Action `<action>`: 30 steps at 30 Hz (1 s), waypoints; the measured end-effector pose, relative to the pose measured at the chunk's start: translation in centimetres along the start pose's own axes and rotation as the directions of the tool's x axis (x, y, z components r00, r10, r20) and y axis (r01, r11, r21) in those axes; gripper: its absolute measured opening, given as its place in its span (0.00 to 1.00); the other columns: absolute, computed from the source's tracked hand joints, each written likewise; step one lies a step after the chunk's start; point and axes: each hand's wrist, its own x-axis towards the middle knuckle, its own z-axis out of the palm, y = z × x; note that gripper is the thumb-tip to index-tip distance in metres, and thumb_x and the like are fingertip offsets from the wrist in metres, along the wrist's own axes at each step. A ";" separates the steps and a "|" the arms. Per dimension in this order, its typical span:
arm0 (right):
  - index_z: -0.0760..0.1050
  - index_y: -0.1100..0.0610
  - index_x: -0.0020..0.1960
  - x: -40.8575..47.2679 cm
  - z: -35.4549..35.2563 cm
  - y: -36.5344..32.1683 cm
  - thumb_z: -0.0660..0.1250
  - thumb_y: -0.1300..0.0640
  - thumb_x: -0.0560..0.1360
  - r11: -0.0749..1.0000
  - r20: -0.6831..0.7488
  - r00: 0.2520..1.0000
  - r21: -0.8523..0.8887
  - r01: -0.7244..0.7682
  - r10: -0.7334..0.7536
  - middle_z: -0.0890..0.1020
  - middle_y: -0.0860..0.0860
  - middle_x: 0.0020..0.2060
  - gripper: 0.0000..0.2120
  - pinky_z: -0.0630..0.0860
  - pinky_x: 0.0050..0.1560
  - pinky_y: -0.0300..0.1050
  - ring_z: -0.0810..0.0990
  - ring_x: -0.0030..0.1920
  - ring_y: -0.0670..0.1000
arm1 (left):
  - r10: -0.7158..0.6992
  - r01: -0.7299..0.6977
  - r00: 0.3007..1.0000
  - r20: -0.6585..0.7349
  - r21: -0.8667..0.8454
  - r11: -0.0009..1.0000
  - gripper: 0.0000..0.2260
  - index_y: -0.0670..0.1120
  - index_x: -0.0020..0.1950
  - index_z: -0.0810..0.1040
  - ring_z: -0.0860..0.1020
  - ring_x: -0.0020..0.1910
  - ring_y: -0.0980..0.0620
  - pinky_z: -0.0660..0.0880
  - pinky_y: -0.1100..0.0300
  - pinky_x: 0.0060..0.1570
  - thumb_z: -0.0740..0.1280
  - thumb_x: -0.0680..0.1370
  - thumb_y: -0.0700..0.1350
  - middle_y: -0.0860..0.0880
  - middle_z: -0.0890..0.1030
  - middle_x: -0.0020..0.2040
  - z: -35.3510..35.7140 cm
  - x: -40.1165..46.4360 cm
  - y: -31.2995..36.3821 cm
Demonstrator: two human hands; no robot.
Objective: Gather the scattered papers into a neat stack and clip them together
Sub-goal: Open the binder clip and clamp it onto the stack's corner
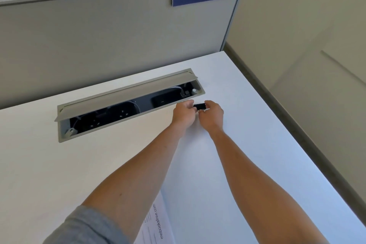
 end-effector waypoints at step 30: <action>0.80 0.59 0.56 -27.7 2.9 -4.3 0.74 0.68 0.72 0.737 0.511 0.789 0.667 -0.113 -0.342 0.86 0.54 0.50 0.14 0.80 0.58 0.48 0.84 0.53 0.56 | 0.055 -0.130 0.971 -0.234 -0.318 0.939 0.09 0.45 0.56 0.78 0.81 0.37 0.48 0.78 0.57 0.40 0.65 0.79 0.35 0.42 0.84 0.42 -19.7 -27.3 -8.2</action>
